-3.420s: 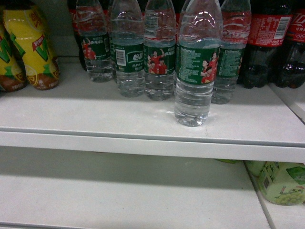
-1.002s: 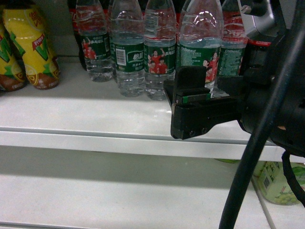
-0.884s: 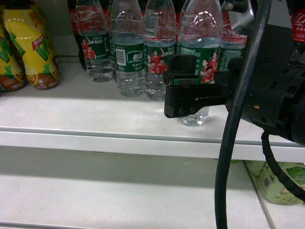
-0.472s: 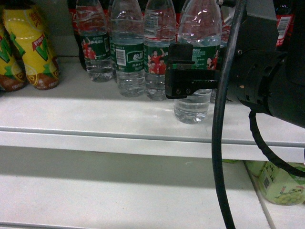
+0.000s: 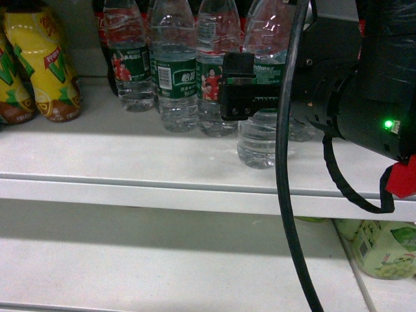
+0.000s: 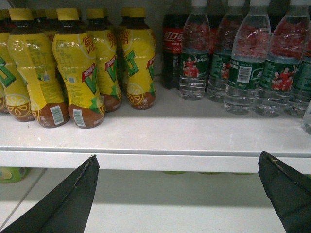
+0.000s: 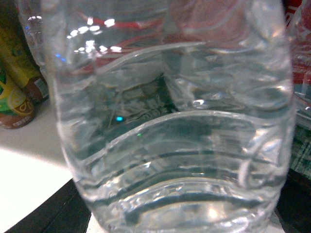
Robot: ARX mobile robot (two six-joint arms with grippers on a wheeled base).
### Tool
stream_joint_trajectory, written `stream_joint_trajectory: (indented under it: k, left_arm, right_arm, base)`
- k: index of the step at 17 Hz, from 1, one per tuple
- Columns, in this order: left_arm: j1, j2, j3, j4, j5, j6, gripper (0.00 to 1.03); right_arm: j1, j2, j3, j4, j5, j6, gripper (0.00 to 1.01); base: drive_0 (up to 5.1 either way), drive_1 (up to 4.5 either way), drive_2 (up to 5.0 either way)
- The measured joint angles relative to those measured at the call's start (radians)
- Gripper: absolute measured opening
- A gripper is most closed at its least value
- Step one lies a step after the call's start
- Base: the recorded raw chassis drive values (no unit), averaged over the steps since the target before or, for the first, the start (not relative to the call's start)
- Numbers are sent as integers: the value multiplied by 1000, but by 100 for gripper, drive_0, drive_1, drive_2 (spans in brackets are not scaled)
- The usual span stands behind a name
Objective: Move water from second to third shelf
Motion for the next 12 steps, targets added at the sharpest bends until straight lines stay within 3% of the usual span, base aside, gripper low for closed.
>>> stream_joint_trajectory:
  k: [4,8,10,12]
  left_arm:
    - [0,0,0,0,0,0,98]
    - [0,0,0,0,0,0,98]
    - [0,0,0,0,0,0,98]
    - [0,0,0,0,0,0,98]
  right_arm:
    - [8,23,46,-27,31,-15,97]
    - [26,27,51,-29,53,-16,55]
    - [27,25,51,-30,53,-15,47]
    - [27,16,42,-27,51,-13,45]
  base:
    - [0,0,0]
    - [0,0,0]
    - [0,0,0]
    - [0,0,0]
